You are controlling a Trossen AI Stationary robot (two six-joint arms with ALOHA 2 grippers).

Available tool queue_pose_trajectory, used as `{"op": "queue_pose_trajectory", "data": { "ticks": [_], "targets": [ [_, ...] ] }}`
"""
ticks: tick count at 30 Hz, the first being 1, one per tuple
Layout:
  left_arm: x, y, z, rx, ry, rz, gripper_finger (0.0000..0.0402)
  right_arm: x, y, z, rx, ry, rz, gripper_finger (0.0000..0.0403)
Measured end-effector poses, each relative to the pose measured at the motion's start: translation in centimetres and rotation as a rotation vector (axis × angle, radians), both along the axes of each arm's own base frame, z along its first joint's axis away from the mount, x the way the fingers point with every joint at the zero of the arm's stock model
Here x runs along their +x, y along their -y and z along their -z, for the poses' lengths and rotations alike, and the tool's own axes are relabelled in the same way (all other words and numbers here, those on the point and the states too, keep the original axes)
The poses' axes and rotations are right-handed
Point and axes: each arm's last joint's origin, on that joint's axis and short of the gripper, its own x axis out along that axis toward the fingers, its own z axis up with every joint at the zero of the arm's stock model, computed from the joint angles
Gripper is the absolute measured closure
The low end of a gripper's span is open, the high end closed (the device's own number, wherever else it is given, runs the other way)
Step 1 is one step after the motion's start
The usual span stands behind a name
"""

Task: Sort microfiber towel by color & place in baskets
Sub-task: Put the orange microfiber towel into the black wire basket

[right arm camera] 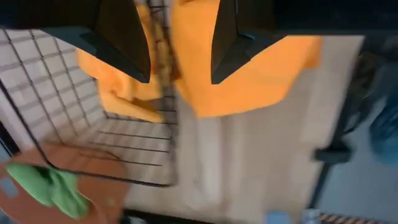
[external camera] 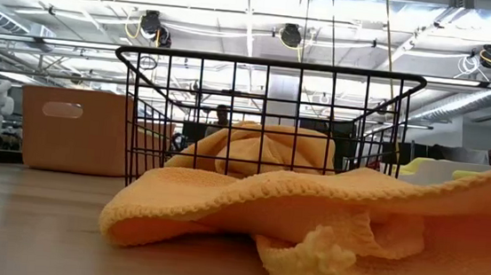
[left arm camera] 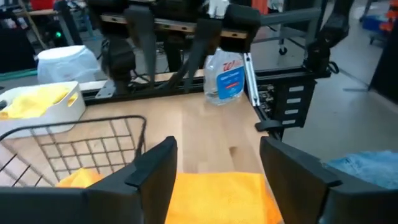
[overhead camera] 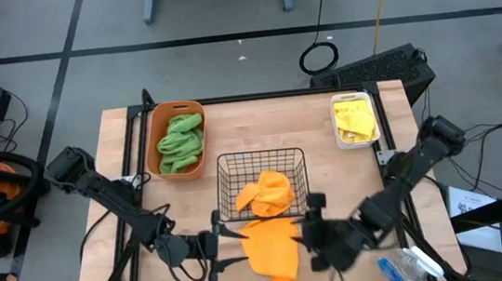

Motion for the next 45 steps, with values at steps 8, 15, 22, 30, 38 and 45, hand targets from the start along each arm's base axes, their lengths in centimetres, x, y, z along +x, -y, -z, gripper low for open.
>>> {"op": "queue_pose_trajectory", "data": {
  "ticks": [8,15,22,30,38,45],
  "targets": [
    [3.6,3.7,0.8,0.205,-0.046,0.103,0.0218,-1.6,-4.7,2.3,-0.018,-0.026,-0.157,0.0244],
    [6.3,4.8,2.0,0.226,-0.201,0.064,0.0252,-1.0,-6.8,6.1,-0.059,-0.086,-0.201,0.0244],
    [6.2,5.0,4.0,0.162,-0.338,0.023,0.0263,0.1,-7.7,9.6,-0.179,-0.139,-0.262,0.0234],
    [4.9,4.5,5.8,0.119,-0.512,-0.056,0.0263,0.8,-8.0,11.3,-0.297,-0.166,-0.349,0.0182],
    [5.1,4.6,8.6,0.148,-0.577,-0.086,0.0263,0.8,-7.7,11.5,-0.402,-0.212,-0.457,0.0133],
    [5.5,4.5,10.4,0.173,-0.615,-0.105,0.0263,1.3,-7.2,12.9,-0.498,-0.275,-0.501,0.0125]
  ]
}}
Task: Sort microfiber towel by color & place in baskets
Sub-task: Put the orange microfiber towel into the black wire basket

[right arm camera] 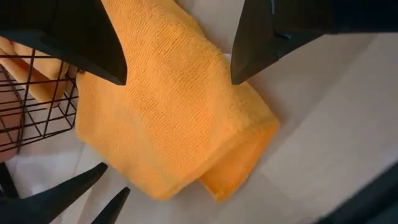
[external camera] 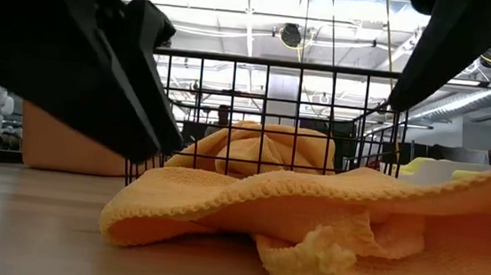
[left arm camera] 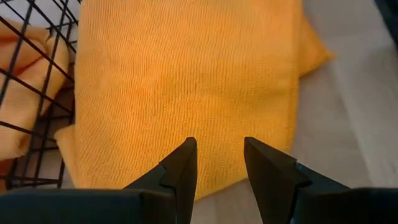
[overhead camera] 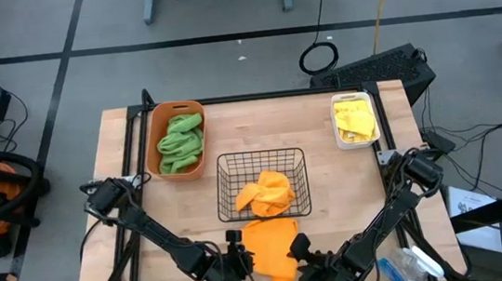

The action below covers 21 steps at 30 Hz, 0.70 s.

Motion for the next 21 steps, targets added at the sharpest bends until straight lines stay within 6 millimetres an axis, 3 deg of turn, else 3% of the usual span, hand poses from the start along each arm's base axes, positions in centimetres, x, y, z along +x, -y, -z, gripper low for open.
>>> {"op": "queue_pose_trajectory", "data": {
  "ticks": [15,21],
  "targets": [
    [0.2,-0.2,0.8,0.001,-0.021,-0.027,0.0263,0.6,0.6,1.5,-0.077,-0.049,-0.018,0.0151],
    [-0.1,0.8,0.0,0.003,-0.028,-0.01,0.0263,0.3,0.4,1.6,-0.083,-0.061,-0.032,0.0151]
  ]
}}
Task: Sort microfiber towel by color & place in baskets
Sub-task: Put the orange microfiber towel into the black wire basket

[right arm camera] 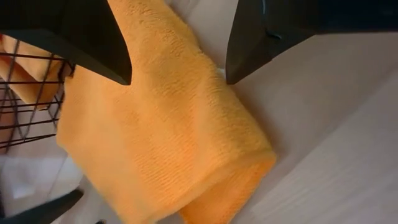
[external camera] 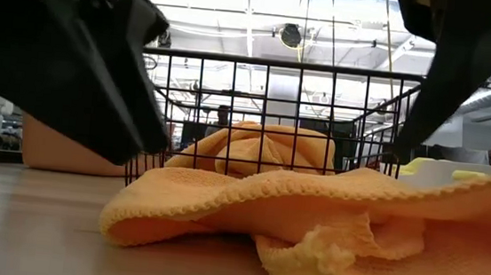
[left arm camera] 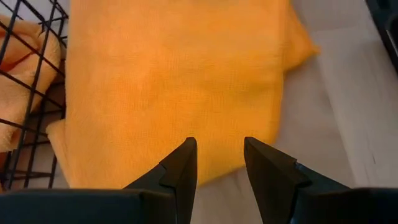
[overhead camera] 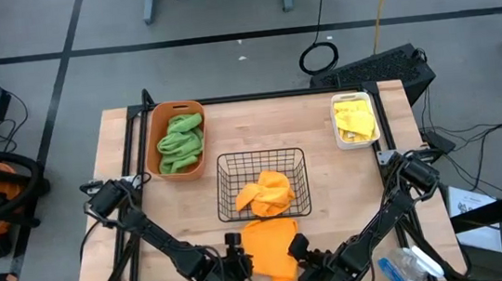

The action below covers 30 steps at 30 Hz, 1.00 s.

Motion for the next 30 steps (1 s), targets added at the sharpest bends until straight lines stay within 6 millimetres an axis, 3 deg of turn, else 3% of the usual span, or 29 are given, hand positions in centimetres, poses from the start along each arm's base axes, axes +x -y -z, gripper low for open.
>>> {"op": "queue_pose_trajectory", "data": {
  "ticks": [18,30],
  "targets": [
    [1.0,-2.9,1.1,-0.02,-0.058,-0.11,0.0263,1.4,0.9,0.8,-0.018,-0.015,-0.023,0.0151],
    [2.0,-3.3,1.4,-0.089,-0.058,-0.102,0.0263,3.2,2.0,0.5,0.001,0.034,-0.024,0.0151]
  ]
}}
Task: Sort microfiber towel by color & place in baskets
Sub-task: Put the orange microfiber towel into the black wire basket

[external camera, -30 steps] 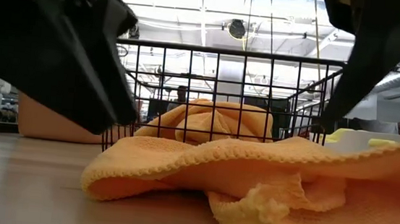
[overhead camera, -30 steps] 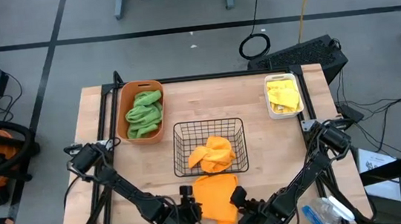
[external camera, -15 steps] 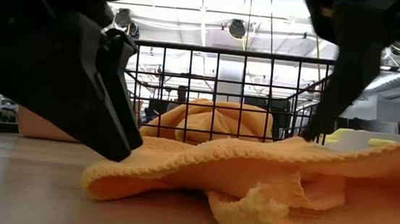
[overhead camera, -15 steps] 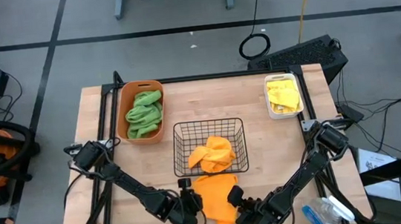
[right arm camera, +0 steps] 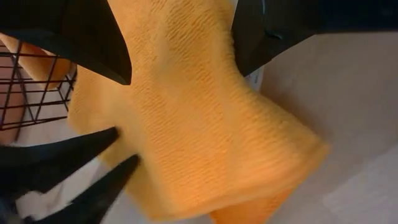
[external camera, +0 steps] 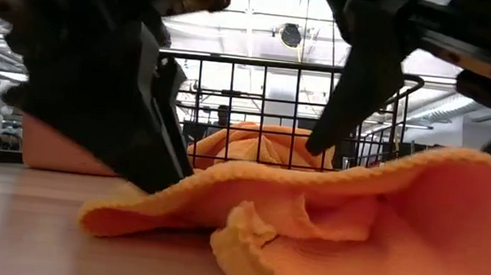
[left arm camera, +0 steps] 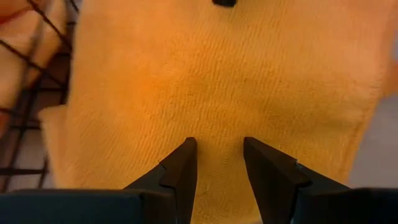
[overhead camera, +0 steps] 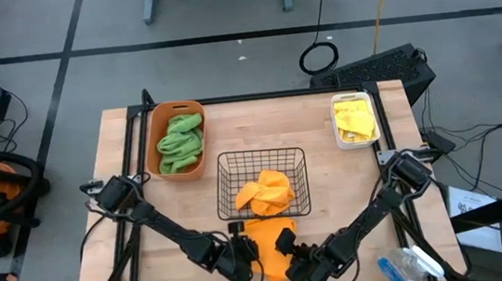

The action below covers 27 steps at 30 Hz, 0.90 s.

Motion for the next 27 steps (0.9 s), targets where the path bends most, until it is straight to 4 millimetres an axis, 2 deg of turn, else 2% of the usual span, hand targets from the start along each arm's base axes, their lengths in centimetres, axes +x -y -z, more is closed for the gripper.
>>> {"op": "queue_pose_trajectory", "data": {
  "ticks": [7,11,16,21,27],
  "targets": [
    [1.2,0.6,1.9,-0.017,0.049,0.063,0.0263,0.9,0.5,-0.1,0.053,-0.012,-0.029,0.0154],
    [1.3,0.7,2.0,-0.018,0.052,0.071,0.0263,1.0,0.8,-0.1,0.056,-0.027,-0.044,0.0177],
    [1.6,1.0,1.6,0.0,0.054,0.116,0.0263,1.5,1.2,0.0,0.125,-0.067,-0.062,0.0233],
    [2.0,1.0,1.5,0.002,0.082,0.149,0.0263,1.7,1.5,0.1,0.197,-0.1,-0.054,0.0307],
    [2.0,1.1,1.4,0.004,0.085,0.155,0.0263,1.7,1.4,0.1,0.208,-0.105,-0.052,0.0392]
  ]
}}
